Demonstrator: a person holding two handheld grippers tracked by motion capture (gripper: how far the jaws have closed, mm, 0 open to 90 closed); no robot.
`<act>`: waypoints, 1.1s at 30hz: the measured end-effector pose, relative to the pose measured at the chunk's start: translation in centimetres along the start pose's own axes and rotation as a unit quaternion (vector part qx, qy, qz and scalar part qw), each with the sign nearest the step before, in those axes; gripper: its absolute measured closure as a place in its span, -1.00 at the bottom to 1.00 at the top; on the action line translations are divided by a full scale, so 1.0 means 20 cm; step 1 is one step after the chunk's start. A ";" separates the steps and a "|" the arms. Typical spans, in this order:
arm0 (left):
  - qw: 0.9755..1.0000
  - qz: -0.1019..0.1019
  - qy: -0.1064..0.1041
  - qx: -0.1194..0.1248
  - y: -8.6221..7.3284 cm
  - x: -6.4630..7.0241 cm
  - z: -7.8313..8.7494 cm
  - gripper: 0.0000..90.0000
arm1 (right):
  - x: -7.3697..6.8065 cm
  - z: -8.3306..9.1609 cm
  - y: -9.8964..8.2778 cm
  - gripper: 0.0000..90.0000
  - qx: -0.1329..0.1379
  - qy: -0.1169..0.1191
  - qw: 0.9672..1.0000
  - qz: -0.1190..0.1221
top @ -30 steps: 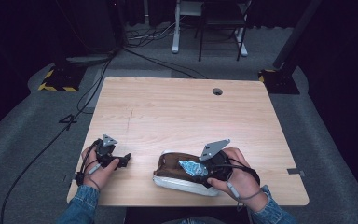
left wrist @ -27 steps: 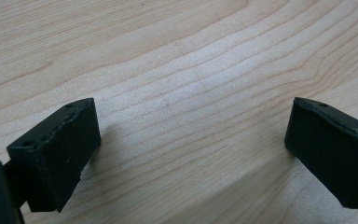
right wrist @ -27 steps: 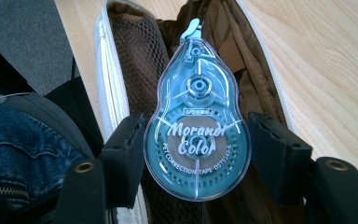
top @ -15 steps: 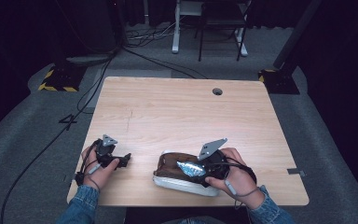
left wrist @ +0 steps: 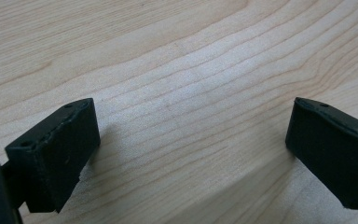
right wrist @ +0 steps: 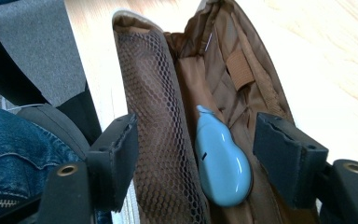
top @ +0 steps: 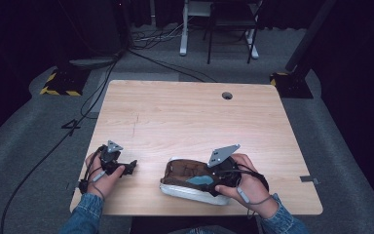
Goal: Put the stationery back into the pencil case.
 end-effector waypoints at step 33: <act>1.000 -0.003 0.002 -0.005 0.01 0.00 -0.02 -0.99 | 0.37 0.38 -0.22 -0.58 0.070 -0.143 0.984 -0.079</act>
Point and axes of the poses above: each handheld gripper's, and its own axes: z roughly backward along the jaws, y roughly out of its top, x roughly to its right, the point moved 6 cm from there along -z, roughly forward along the jaws, and after that the axes turned 9 degrees about z, right-handed, at the moved point
